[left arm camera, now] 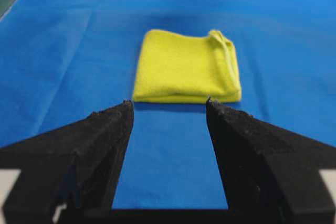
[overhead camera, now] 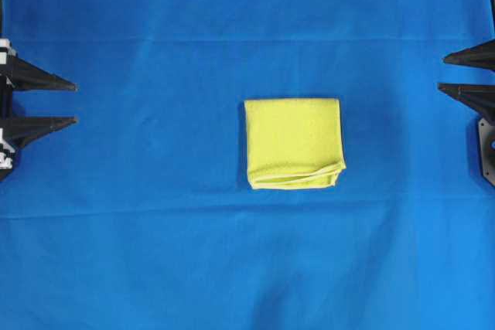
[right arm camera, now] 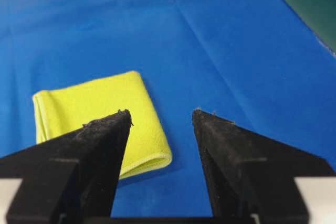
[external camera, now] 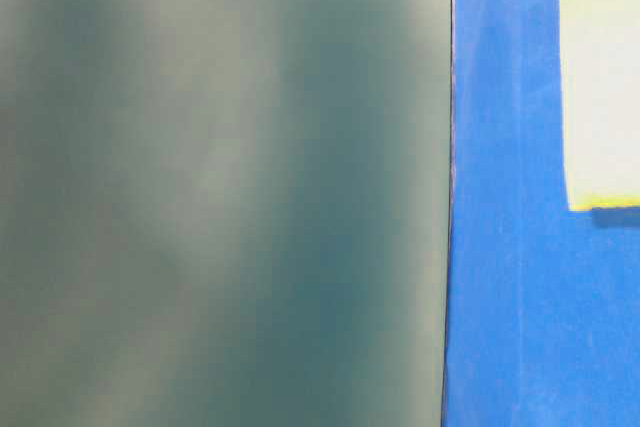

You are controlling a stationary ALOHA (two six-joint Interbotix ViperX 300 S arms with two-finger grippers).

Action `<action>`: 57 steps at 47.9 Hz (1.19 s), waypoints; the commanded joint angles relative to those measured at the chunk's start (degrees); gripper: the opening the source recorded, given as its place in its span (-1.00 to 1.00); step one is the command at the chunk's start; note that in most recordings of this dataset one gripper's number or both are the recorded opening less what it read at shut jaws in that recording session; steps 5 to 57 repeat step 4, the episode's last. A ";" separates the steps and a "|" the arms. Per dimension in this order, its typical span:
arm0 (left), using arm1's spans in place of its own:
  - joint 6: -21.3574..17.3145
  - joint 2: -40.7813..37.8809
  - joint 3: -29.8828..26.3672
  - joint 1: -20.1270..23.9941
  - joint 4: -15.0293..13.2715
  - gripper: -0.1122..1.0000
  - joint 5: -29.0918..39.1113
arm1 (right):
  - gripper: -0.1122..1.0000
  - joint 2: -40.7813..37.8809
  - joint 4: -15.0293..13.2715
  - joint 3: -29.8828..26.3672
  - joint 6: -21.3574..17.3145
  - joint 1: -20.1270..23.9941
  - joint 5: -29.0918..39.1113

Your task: Fold the yellow towel.

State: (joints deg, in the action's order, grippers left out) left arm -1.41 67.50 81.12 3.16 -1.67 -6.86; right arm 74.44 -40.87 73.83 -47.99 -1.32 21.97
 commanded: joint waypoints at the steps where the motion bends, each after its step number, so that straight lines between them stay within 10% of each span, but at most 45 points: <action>1: 0.09 -0.35 -0.70 0.18 -0.09 0.20 -0.26 | 0.21 -1.05 0.09 -0.70 -0.09 0.00 -0.44; 57: 0.09 -0.26 -0.79 0.18 -0.09 0.20 -0.26 | 0.21 -1.05 0.00 -0.70 -0.09 0.00 -0.44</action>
